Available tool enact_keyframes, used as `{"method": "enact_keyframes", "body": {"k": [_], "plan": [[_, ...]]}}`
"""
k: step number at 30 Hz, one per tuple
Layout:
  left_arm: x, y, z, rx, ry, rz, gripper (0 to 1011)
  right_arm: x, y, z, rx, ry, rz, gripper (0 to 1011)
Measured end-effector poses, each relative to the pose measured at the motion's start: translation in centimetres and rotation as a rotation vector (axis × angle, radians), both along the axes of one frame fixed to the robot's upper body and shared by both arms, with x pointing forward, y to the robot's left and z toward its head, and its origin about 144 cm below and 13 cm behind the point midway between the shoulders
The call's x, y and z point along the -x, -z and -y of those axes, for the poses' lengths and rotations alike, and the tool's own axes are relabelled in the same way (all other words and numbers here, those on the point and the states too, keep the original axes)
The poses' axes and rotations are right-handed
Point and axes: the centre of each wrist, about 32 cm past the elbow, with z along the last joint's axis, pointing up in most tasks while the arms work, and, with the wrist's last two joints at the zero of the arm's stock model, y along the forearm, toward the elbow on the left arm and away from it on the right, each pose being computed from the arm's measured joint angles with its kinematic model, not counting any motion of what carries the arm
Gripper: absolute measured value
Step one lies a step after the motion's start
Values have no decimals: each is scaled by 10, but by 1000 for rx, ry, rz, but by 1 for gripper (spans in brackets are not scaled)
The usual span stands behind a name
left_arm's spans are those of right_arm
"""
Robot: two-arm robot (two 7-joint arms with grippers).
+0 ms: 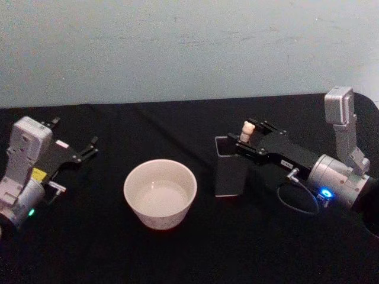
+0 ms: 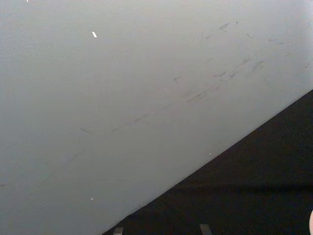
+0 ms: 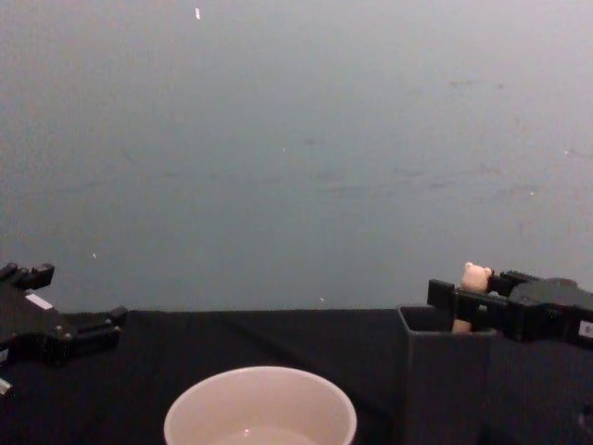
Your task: Pick up the stirring spoon with one hand, stir inside the cup, then place it back in its original position.
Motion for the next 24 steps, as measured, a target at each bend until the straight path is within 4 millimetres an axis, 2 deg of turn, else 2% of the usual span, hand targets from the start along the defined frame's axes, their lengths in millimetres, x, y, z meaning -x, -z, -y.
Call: {"method": "enact_keyframes", "body": {"k": [1, 3, 6, 9, 18, 24], "plan": [[0, 0, 0, 0, 0, 0, 1001, 0, 0, 0, 0, 0, 0, 810], [0, 0, 0, 0, 0, 0, 1001, 0, 0, 0, 0, 0, 0, 711], [0, 0, 0, 0, 0, 0, 1001, 0, 0, 0, 0, 0, -1, 651], [0, 0, 0, 0, 0, 0, 1001, 0, 0, 0, 0, 0, -1, 507], [0, 0, 0, 0, 0, 0, 1001, 0, 0, 0, 0, 0, -1, 246], [0, 0, 0, 0, 0, 0, 1001, 0, 0, 0, -1, 0, -1, 213]]}}
